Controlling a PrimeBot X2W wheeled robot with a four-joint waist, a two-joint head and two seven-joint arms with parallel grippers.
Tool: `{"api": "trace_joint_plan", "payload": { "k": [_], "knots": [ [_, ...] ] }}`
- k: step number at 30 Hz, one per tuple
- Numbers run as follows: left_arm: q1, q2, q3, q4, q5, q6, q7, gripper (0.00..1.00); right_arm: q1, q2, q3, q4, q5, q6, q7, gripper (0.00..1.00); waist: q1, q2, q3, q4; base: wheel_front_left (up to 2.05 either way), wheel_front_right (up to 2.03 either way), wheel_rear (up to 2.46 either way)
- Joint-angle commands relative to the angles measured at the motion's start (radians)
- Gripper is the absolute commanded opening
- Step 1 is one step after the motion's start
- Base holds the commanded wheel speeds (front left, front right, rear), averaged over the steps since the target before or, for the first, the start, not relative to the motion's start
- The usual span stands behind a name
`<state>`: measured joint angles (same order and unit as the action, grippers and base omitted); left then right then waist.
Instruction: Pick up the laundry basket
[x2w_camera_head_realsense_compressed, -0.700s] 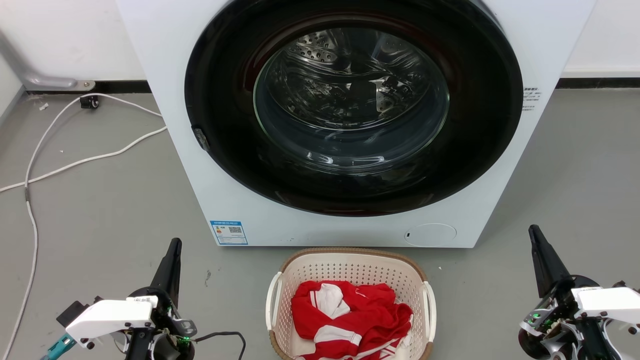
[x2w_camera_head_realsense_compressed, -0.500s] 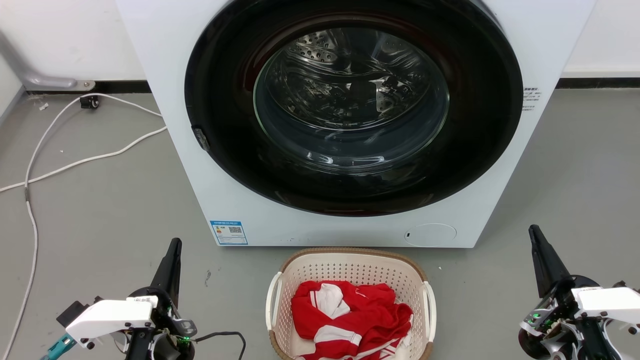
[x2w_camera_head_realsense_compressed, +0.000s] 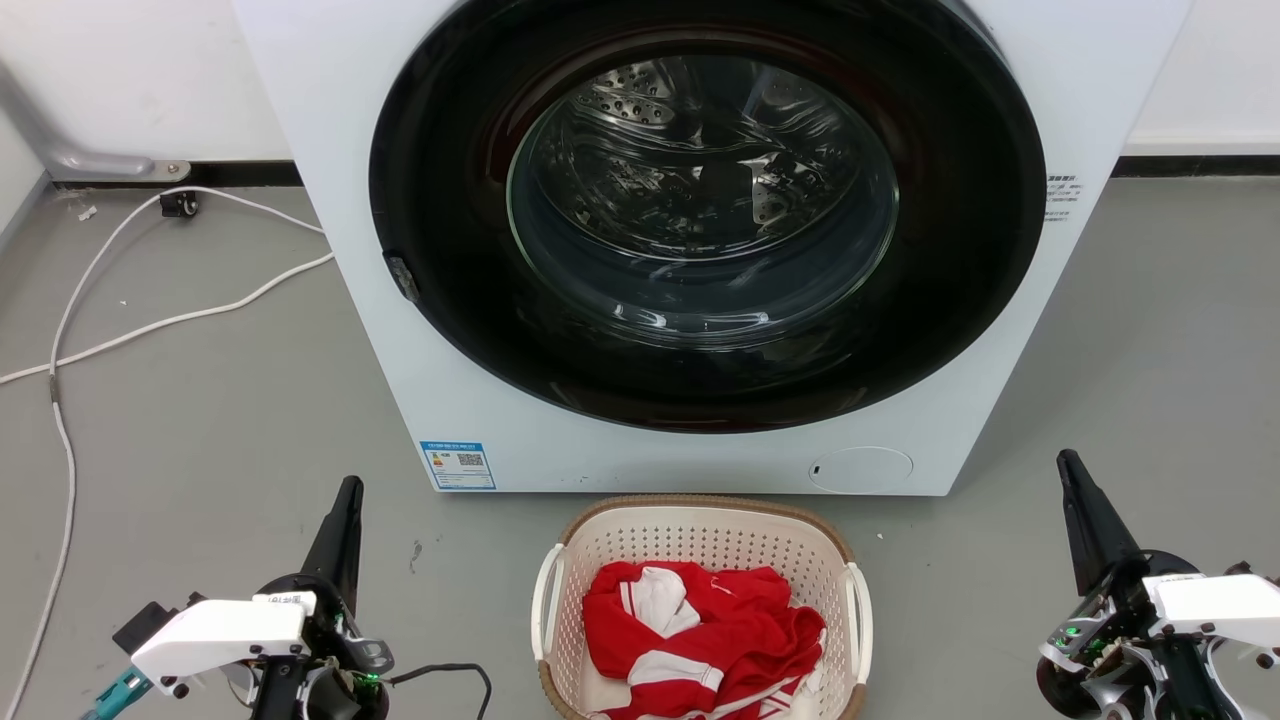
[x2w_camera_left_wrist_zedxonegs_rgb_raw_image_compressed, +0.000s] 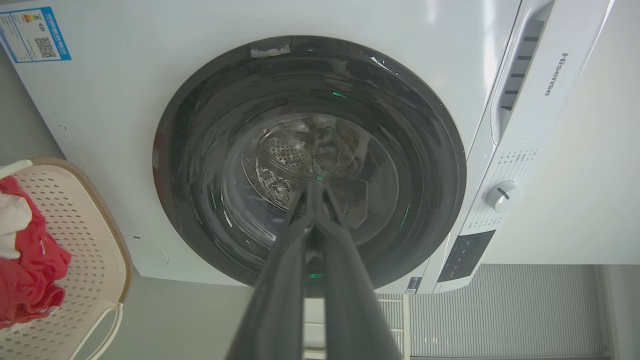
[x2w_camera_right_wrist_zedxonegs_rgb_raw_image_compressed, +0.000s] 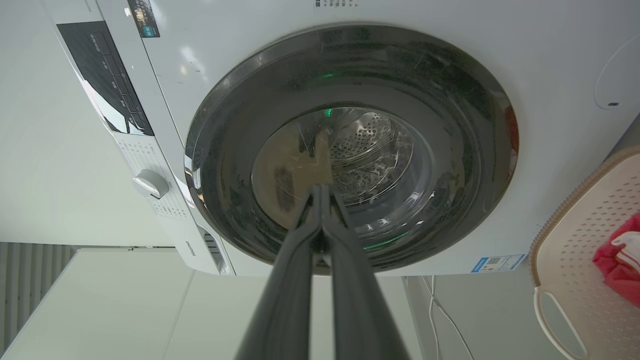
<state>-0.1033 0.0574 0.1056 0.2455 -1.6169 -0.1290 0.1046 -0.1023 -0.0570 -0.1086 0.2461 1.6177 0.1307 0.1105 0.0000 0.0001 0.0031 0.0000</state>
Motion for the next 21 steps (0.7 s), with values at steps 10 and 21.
{"api": "trace_joint_plan", "payload": {
  "k": [10, 21],
  "knots": [
    [-0.008, -0.002, 0.005, 0.001, 0.002, -0.003, 0.006, 0.00, -0.013, 0.005, -0.002, 0.001, -0.008, 0.000, 0.002, 0.00, 0.0000, -0.0001, 0.000, 0.000, 0.00, 0.00, 0.00],
    [0.004, -0.003, -0.033, -0.002, 0.012, 0.000, -0.027, 1.00, 0.018, 0.002, 0.017, -0.012, -0.013, 0.000, -0.029, 1.00, 0.0000, -0.0001, 0.001, 0.000, 0.00, 0.00, 0.00]
  ]
}}
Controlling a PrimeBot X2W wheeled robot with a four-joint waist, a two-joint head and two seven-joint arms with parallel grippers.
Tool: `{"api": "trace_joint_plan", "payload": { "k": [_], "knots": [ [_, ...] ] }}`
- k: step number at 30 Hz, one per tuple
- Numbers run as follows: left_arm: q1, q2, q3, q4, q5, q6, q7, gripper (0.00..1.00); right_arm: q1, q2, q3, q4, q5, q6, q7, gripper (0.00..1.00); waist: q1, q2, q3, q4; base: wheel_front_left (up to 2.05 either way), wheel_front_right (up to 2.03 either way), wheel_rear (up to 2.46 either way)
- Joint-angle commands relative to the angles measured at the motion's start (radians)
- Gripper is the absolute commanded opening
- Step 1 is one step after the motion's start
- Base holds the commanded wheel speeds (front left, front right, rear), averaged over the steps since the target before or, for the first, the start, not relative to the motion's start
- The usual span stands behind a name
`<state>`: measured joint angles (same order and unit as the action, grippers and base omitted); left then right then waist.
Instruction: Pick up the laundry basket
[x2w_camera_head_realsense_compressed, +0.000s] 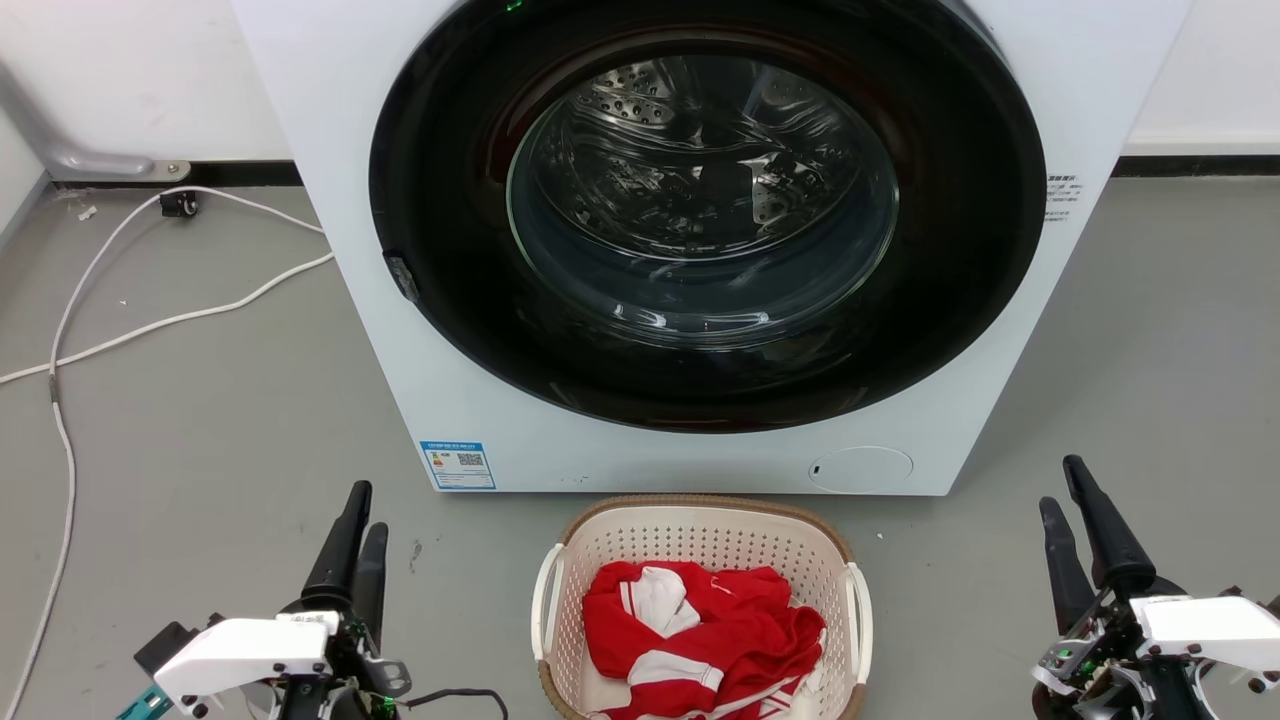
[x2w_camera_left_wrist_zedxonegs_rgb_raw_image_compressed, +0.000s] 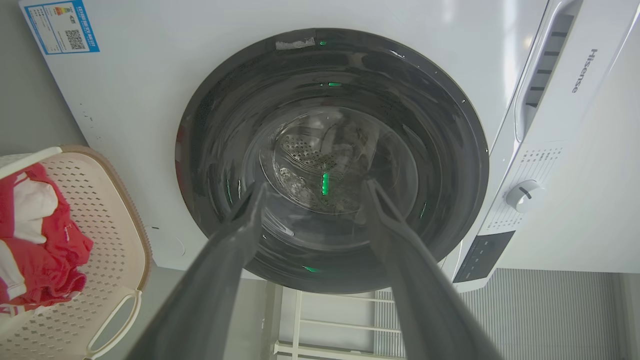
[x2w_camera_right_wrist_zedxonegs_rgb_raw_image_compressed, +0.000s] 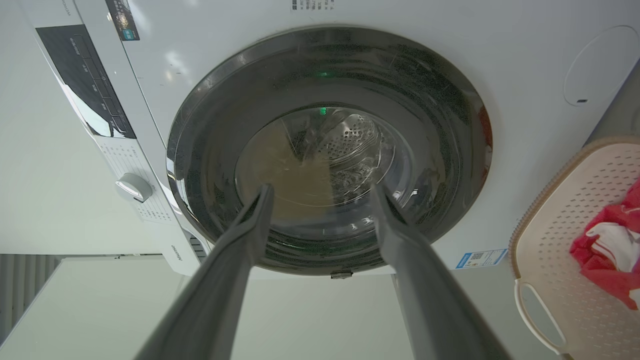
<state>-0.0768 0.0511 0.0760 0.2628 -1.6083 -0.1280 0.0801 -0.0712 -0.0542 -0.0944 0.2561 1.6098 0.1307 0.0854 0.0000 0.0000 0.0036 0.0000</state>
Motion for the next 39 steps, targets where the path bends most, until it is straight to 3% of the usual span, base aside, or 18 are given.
{"api": "trace_joint_plan", "payload": {
  "k": [1, 8, 24, 39],
  "knots": [
    [-0.024, 0.003, -0.008, -0.022, 0.009, -0.001, -0.008, 1.00, -0.011, -0.001, 0.005, -0.025, -0.012, 0.000, -0.009, 1.00, 0.0000, 0.0000, 0.000, 0.000, 0.00, 0.00, 0.00],
    [-0.027, 0.003, -0.024, -0.058, 0.122, -0.001, -0.050, 1.00, -0.001, -0.001, 0.014, -0.043, -0.147, 0.000, -0.052, 1.00, 0.0000, 0.0000, 0.001, 0.001, 0.00, 0.00, 0.00],
    [-0.033, 0.002, -0.061, -0.104, 0.502, 0.015, -0.115, 1.00, 0.018, 0.000, 0.019, -0.079, -0.590, 0.000, -0.118, 1.00, 0.0000, 0.0000, 0.002, 0.002, 0.00, 0.00, 0.00],
    [-0.052, 0.002, -0.091, -0.093, 0.790, 0.028, -0.167, 1.00, 0.028, 0.001, 0.036, -0.102, -0.885, 0.000, -0.138, 1.00, 0.0000, 0.0000, 0.005, 0.001, 0.00, 0.00, 0.00]
  ]
}}
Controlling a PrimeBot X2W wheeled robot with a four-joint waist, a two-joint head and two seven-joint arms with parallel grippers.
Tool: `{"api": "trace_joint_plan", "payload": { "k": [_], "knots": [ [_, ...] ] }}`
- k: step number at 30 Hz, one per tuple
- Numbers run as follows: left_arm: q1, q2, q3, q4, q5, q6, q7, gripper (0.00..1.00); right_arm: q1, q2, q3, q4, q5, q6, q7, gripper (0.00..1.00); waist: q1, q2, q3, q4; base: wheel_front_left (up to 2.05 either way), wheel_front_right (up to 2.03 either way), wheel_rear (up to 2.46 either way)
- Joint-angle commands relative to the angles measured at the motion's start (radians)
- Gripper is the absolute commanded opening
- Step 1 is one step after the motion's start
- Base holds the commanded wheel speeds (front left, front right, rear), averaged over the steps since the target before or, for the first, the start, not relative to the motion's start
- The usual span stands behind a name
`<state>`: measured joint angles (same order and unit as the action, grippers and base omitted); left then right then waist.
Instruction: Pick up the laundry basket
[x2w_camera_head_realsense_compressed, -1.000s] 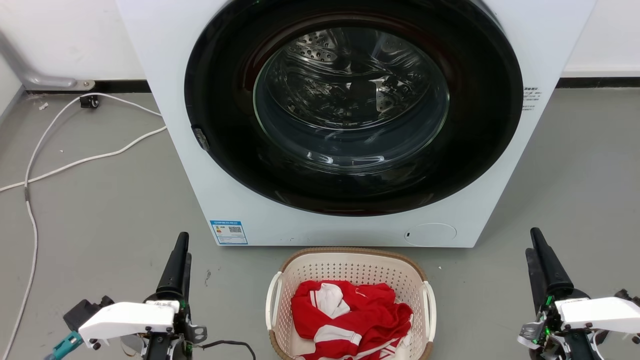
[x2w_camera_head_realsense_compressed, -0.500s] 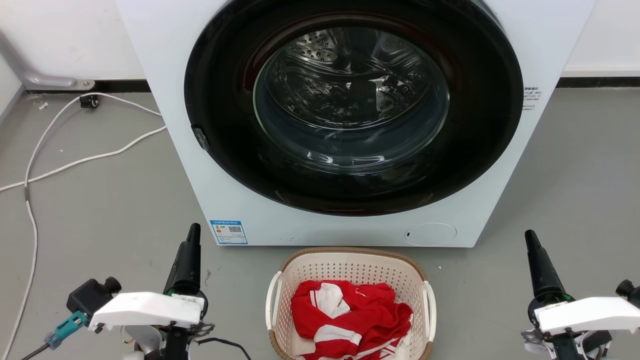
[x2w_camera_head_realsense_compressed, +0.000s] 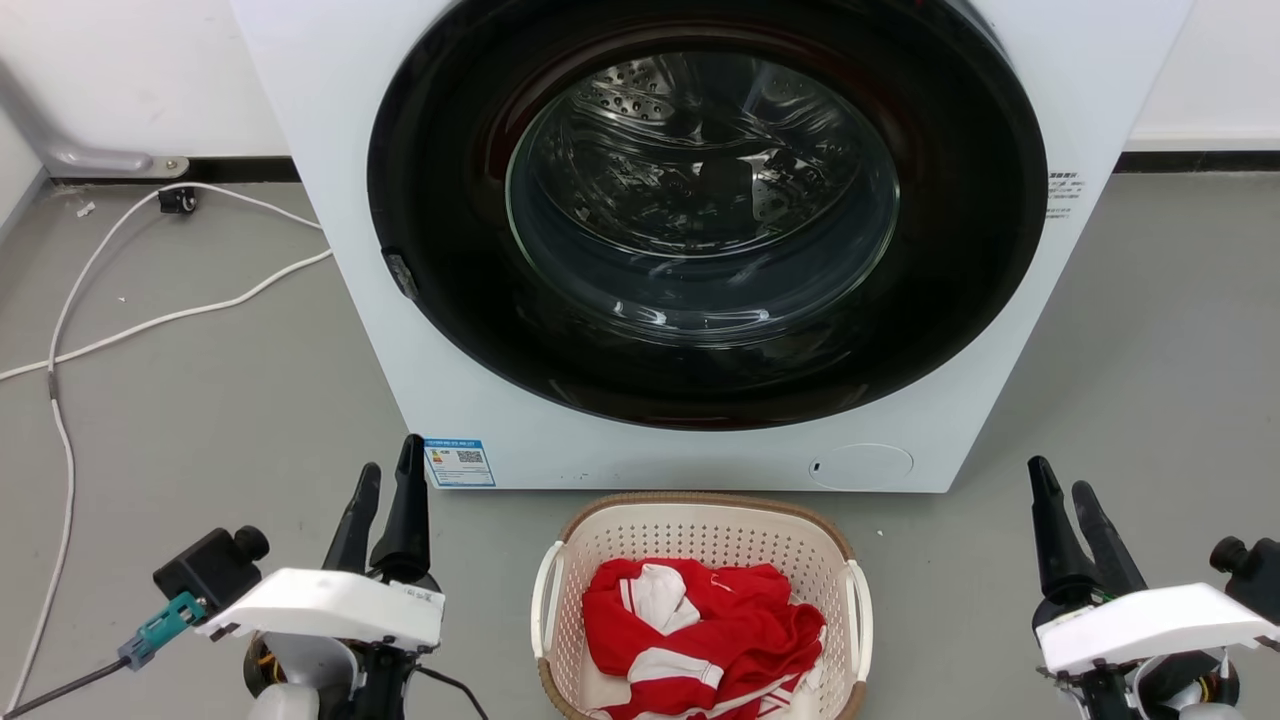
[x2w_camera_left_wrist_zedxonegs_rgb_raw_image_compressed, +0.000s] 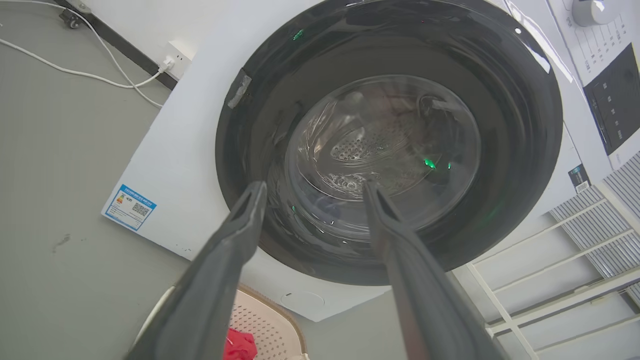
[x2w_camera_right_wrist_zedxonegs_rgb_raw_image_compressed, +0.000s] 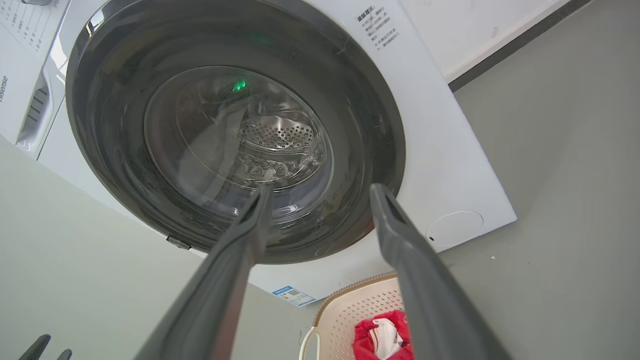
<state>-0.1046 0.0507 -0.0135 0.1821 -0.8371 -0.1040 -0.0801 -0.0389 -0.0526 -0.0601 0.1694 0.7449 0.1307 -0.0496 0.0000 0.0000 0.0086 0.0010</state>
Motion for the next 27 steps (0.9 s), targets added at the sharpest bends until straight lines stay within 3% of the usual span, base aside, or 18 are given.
{"api": "trace_joint_plan", "payload": {
  "k": [1, 27],
  "knots": [
    [-0.024, 0.002, -0.002, -0.011, 0.036, 0.005, -0.010, 1.00, -0.002, 0.000, 0.002, -0.018, -0.040, 0.000, -0.004, 1.00, 0.0000, 0.0000, 0.000, 0.000, 0.00, 0.00, 0.00],
    [-0.038, 0.005, -0.039, 0.024, 0.383, 0.027, -0.084, 1.00, 0.034, 0.001, 0.006, -0.089, -0.404, 0.000, -0.008, 1.00, 0.0000, 0.0000, -0.004, -0.001, 0.00, 0.00, 0.00]
  ]
}}
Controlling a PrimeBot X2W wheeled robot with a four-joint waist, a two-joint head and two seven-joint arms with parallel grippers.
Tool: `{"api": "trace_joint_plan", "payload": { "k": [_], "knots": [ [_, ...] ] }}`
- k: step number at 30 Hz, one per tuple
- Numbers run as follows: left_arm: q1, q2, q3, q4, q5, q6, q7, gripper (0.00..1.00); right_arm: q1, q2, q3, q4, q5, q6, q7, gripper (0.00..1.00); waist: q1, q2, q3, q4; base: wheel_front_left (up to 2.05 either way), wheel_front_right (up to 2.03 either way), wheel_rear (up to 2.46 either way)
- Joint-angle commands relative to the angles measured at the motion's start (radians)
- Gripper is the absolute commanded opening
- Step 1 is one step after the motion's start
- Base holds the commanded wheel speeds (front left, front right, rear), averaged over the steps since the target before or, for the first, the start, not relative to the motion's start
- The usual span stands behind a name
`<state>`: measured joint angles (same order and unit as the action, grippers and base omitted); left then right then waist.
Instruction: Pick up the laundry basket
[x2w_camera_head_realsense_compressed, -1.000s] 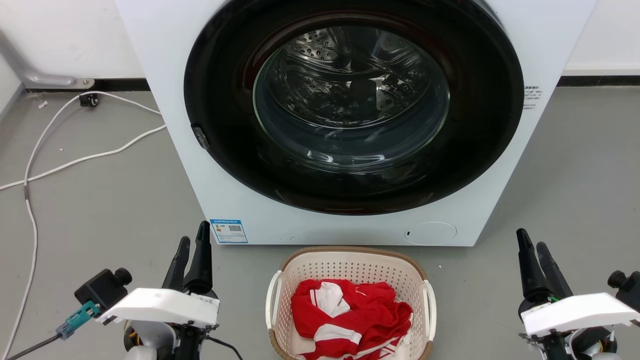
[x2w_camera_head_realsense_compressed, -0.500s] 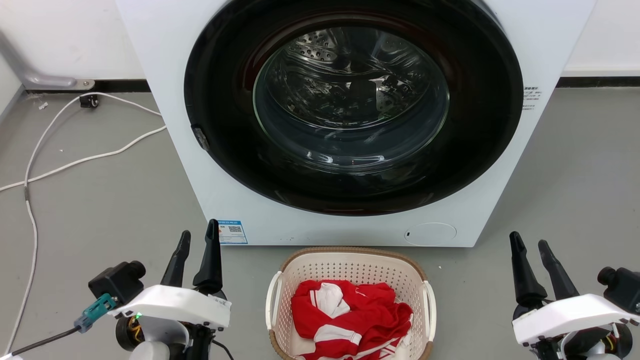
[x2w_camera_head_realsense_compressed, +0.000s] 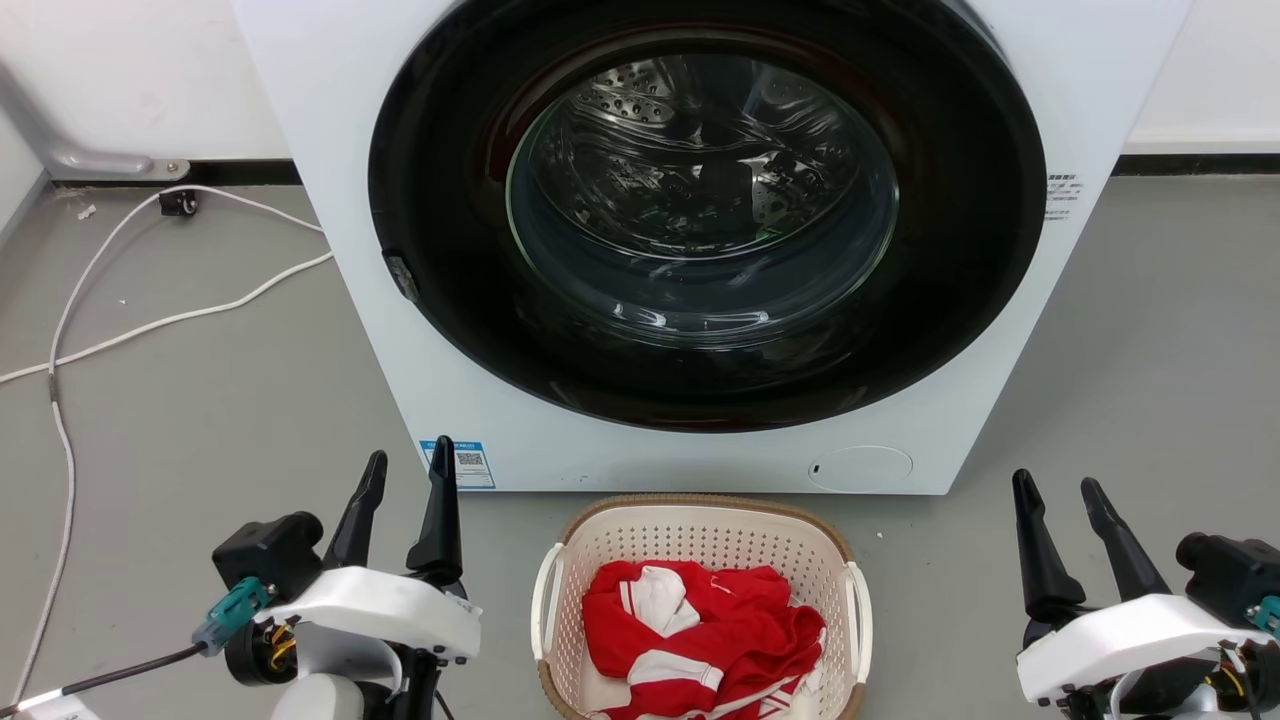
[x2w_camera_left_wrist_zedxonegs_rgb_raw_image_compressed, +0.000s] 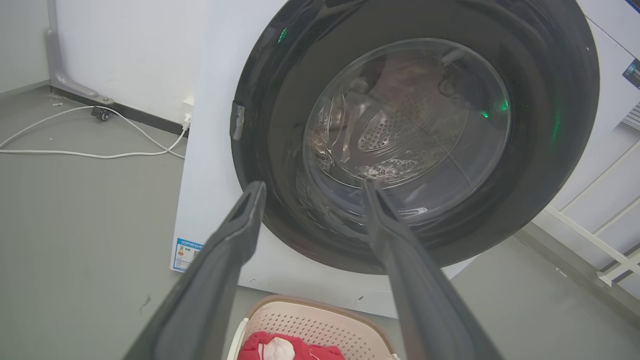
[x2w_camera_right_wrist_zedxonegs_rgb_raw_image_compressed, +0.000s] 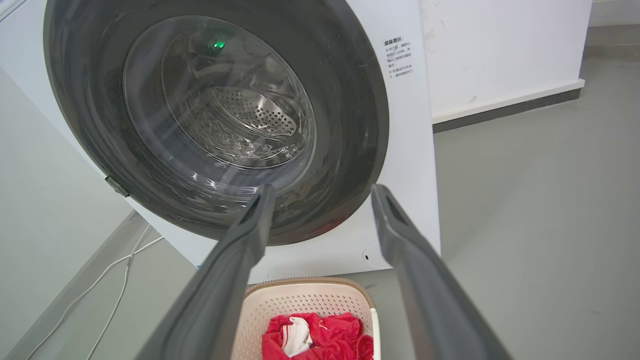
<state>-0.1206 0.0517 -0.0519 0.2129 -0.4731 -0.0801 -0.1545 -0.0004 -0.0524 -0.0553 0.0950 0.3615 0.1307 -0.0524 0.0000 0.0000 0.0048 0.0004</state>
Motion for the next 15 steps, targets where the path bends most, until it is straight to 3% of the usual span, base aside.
{"api": "trace_joint_plan", "payload": {
  "k": [1, 15],
  "knots": [
    [-0.022, 0.004, -0.003, -0.004, 0.031, 0.004, -0.011, 1.00, -0.003, 0.001, 0.002, -0.016, -0.033, 0.000, -0.005, 1.00, 0.0000, 0.0000, 0.000, 0.000, 0.00, 0.00, 0.00],
    [-0.021, 0.010, -0.027, 0.017, 0.169, 0.019, -0.044, 1.00, 0.016, 0.002, 0.001, -0.023, -0.170, 0.000, -0.007, 1.00, 0.0000, 0.0000, -0.006, 0.001, 0.00, 0.00, 0.00]
  ]
}}
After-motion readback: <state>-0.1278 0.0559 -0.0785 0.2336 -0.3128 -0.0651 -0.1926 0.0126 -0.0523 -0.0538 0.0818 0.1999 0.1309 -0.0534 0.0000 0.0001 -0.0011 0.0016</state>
